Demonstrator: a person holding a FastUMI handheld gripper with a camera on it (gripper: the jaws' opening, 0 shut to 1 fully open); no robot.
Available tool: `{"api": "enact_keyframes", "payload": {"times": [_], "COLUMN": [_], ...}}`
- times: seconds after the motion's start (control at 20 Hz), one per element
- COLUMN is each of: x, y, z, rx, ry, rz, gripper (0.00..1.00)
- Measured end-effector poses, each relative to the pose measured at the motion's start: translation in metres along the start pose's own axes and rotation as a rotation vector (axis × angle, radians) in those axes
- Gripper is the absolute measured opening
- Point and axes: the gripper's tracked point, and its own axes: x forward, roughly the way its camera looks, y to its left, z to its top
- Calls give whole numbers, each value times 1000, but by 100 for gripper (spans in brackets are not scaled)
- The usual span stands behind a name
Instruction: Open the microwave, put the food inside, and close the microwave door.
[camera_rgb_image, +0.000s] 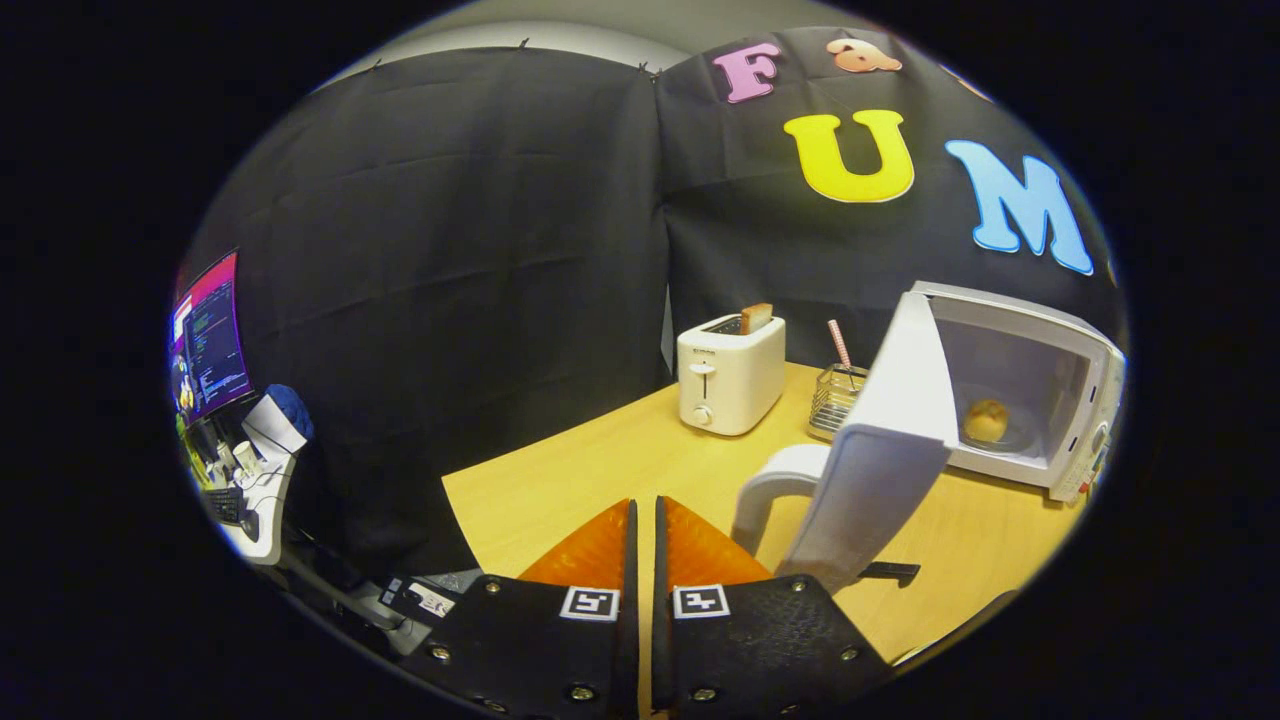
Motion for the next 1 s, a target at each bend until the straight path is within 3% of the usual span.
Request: {"api": "enact_keyframes", "payload": {"times": [0.2,1.0], "x": [-13,-68], "y": [-15,-80], "z": [1,-17], "rx": [20,65], "ry": [-1,5], "rz": [-19,-95], "gripper": [1,1]}}
